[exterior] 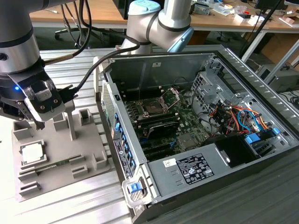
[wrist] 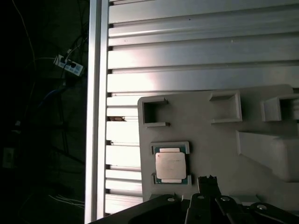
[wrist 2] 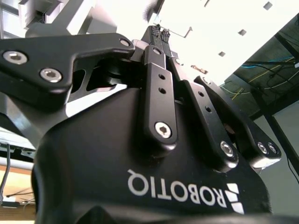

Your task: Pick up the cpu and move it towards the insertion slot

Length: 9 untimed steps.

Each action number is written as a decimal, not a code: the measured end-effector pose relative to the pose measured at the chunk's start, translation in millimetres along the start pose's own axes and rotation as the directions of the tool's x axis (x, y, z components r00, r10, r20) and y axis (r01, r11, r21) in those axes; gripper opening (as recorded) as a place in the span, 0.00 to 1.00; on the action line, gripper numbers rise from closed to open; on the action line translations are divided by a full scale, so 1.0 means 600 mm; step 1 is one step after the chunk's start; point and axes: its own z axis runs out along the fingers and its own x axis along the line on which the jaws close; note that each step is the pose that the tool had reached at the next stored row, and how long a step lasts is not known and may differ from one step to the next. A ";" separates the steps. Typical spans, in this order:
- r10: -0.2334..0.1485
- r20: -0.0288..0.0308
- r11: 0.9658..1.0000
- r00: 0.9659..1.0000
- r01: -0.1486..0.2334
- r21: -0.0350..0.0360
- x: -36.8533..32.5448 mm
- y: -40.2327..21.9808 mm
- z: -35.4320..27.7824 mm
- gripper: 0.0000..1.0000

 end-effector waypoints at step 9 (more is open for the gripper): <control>0.000 0.000 1.000 1.000 0.000 0.000 0.000 -0.003 0.004 0.11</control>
